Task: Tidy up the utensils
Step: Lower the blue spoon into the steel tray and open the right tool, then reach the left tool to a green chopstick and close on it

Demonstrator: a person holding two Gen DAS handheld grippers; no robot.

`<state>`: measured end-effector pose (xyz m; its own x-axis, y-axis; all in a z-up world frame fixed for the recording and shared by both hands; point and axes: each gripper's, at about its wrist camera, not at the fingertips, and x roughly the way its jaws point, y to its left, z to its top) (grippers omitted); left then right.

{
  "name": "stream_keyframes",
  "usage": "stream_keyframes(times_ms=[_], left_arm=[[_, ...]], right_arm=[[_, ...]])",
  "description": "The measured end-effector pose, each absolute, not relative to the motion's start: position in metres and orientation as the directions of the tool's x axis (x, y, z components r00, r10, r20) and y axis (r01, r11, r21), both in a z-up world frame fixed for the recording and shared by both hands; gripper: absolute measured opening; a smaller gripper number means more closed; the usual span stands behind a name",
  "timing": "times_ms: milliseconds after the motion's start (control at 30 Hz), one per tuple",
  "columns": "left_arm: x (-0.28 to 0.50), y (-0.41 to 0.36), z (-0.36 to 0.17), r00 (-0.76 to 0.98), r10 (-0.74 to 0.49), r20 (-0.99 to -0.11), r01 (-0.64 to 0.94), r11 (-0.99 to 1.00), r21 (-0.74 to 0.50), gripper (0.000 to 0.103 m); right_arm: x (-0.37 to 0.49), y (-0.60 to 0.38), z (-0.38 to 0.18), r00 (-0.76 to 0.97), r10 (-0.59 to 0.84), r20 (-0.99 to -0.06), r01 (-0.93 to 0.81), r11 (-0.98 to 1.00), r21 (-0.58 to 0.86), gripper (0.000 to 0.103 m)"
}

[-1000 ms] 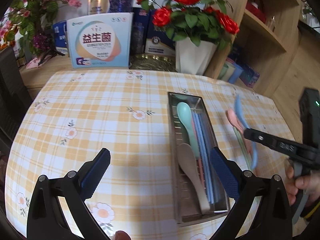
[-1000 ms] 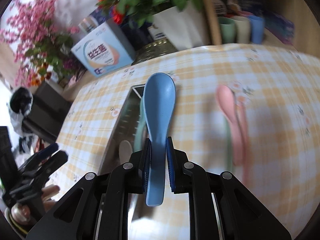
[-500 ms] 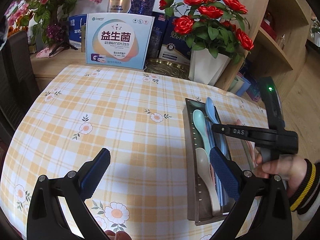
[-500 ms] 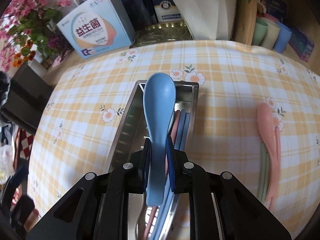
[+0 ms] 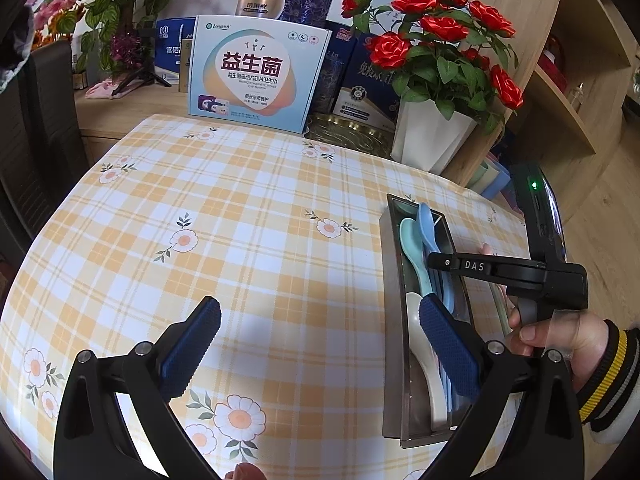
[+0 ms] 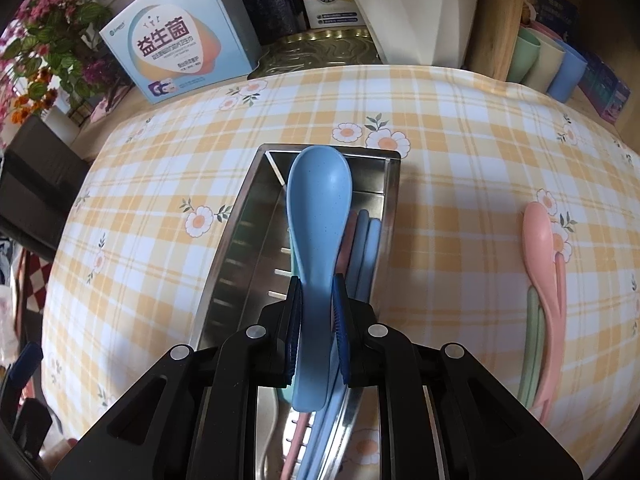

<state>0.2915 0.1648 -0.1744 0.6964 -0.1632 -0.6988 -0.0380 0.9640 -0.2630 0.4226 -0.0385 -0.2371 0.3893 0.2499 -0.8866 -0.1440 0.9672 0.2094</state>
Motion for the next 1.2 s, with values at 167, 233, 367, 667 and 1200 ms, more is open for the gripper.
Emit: stream_keyframes(times_ms=[167, 233, 367, 667, 1200], left_arm=[[0.292, 0.162, -0.169, 0.704, -0.16, -0.692, -0.035, 0.965, -0.259, 0.097], [0.292, 0.16, -0.167, 0.705, -0.159, -0.692, -0.034, 0.966, -0.256, 0.097], [0.292, 0.154, -0.162, 0.706, -0.154, -0.692, -0.03, 0.969, -0.247, 0.097], [0.292, 0.128, -0.149, 0.699, -0.165, -0.696, 0.013, 0.976, -0.218, 0.097], [0.296, 0.038, -0.135, 0.664, -0.152, -0.732, 0.119, 0.988, -0.098, 0.097]], right_arm=[[0.421, -0.038, -0.233, 0.394, 0.277, -0.877, -0.156, 0.96, 0.234, 0.017], [0.42, -0.038, -0.23, 0.394, 0.292, -0.872, -0.171, 0.955, 0.242, 0.017], [0.416, -0.045, -0.222, 0.405, 0.323, -0.855, -0.172, 0.946, 0.276, 0.023], [0.385, -0.089, -0.195, 0.496, 0.422, -0.759, -0.158, 0.903, 0.399, 0.066], [0.32, -0.181, -0.175, 0.644, 0.253, -0.722, -0.115, 0.965, 0.236, 0.088]])
